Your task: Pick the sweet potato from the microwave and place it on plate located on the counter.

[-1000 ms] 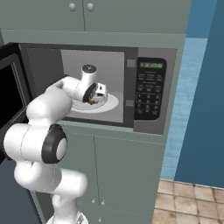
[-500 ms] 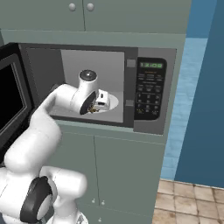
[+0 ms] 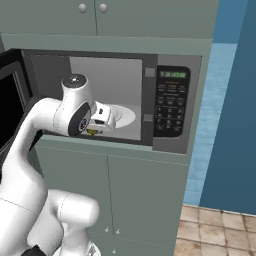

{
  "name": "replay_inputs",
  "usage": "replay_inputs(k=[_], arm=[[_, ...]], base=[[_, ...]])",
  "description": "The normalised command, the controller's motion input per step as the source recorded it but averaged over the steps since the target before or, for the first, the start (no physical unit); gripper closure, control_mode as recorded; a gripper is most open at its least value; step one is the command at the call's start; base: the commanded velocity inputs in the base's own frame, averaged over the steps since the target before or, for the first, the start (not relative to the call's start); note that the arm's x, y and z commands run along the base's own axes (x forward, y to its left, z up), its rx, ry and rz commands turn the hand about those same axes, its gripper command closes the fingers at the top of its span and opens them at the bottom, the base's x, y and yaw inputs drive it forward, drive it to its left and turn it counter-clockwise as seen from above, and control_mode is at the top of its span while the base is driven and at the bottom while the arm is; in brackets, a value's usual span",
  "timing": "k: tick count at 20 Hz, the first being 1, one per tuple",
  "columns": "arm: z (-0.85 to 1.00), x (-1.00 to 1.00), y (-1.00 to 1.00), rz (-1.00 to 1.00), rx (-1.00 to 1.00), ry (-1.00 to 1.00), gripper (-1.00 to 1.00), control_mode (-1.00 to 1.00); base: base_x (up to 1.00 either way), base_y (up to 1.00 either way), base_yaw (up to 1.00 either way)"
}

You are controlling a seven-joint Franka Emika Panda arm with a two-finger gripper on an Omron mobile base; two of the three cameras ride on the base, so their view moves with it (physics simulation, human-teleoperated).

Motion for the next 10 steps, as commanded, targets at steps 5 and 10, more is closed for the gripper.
replay_inputs(k=[5, 10], arm=[[0.45, -1.0, -0.03, -0.02, -0.01, 0.0, 1.0, -1.0], [0.39, -1.0, 0.13, 0.0, 0.0, 0.0, 1.0, -1.0]], base=[[0.0, 0.0, 0.0], [0.0, 0.0, 0.0]])
